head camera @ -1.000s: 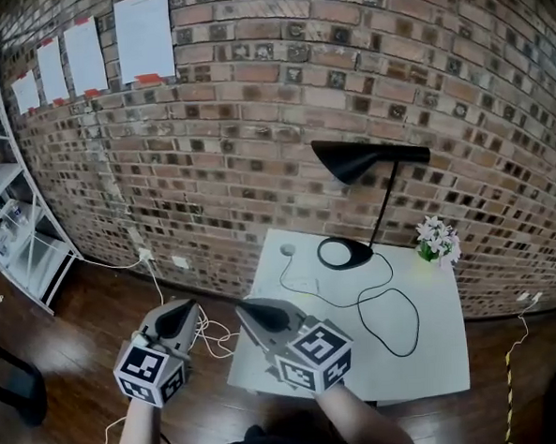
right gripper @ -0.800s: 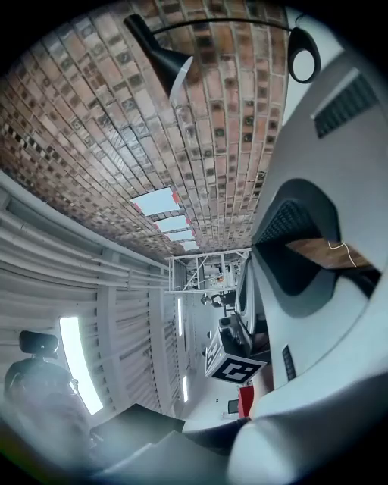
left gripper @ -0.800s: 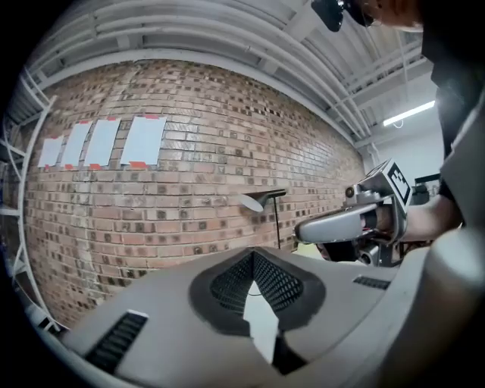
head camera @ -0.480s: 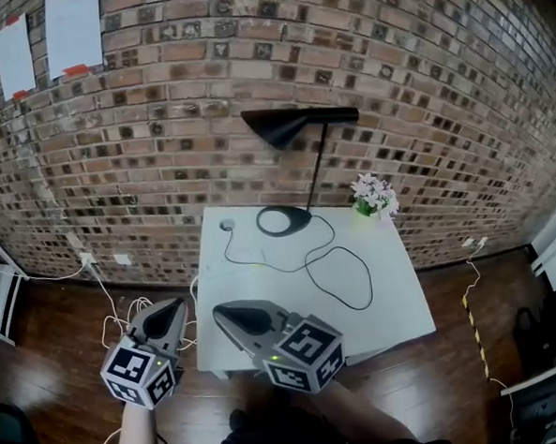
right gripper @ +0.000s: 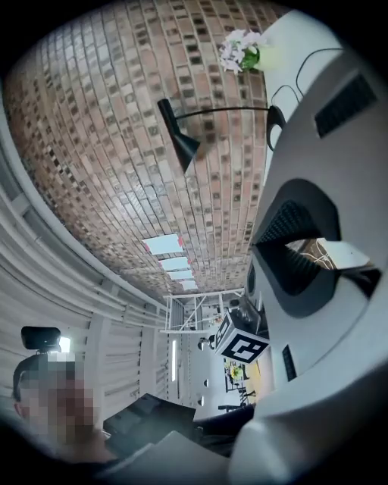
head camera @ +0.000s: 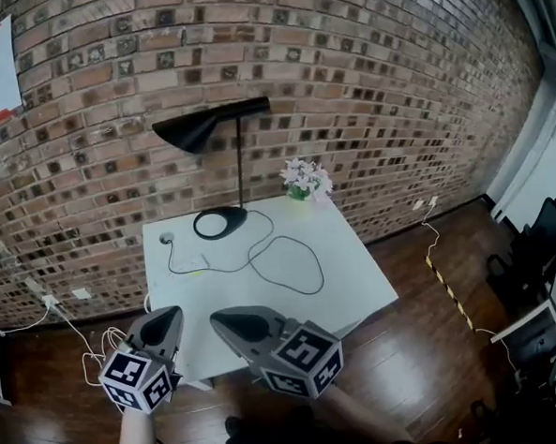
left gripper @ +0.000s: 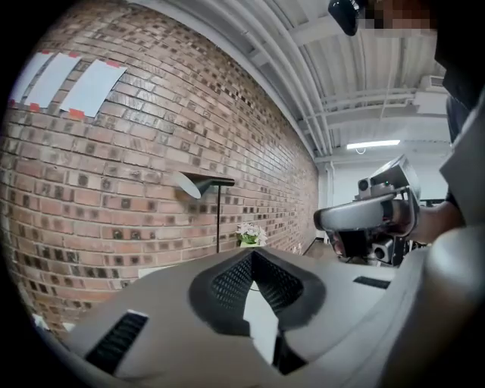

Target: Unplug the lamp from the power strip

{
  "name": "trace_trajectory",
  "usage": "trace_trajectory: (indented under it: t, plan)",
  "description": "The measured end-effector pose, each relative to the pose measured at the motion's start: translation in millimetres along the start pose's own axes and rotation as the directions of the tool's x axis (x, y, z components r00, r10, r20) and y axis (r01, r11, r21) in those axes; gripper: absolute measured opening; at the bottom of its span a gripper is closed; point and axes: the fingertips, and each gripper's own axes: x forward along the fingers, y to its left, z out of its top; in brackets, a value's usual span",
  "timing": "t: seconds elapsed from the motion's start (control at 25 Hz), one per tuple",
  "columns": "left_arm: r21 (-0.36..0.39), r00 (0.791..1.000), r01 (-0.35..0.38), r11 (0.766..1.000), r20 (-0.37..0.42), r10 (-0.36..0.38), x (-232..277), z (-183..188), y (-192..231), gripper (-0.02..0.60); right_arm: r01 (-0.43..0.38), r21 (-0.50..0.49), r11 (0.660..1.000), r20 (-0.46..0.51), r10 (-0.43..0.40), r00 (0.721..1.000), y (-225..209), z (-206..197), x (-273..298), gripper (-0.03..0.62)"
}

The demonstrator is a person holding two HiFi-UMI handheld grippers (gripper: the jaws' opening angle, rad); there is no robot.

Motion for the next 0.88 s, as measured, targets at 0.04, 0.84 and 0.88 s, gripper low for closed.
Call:
trace_trajectory:
  t: [0.04,0.84,0.88]
  plan:
    - [0.002,1.000,0.009,1.000,-0.002,-0.009,5,2,-4,-0.002,0.015,-0.003,1.000,0.004,-0.015,1.000,-5,1,-7,-0.005]
    - [0.011,0.993,0.113,0.994,-0.044,-0.112,120,23,-179,-0.002,0.239,0.021,0.971,0.067,-0.240,0.968,-100,-16,-213,-0.005]
    - [0.013,0.992,0.117,0.993,-0.044,-0.116,123,24,-185,-0.002,0.248,0.030,0.968,0.075,-0.249,0.965,-104,-19,-220,-0.005]
